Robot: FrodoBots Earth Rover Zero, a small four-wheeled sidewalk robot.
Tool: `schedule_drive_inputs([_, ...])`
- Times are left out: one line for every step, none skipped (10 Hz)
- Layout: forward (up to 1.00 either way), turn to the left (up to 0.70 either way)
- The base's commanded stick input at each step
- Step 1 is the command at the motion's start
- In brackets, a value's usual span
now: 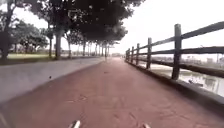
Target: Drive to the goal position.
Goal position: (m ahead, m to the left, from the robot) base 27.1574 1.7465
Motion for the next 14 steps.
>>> schedule_drive_inputs([0.67, 0.0])
schedule_drive_inputs([0.67, 0.0])
schedule_drive_inputs([0.67, 0.0])
schedule_drive_inputs([0.7, 0.0])
schedule_drive_inputs([0.7, 0.0])
schedule_drive_inputs([0.68, 0.0])
schedule_drive_inputs([0.69, 0.02])
schedule_drive_inputs([0.7, 0.03])
schedule_drive_inputs([0.7, 0.02])
schedule_drive_inputs([0.7, 0.01])
schedule_drive_inputs([0.7, 0.0])
schedule_drive_inputs([0.7, 0.01])
schedule_drive_inputs([0.7, 0.03])
schedule_drive_inputs([0.7, 0.02])
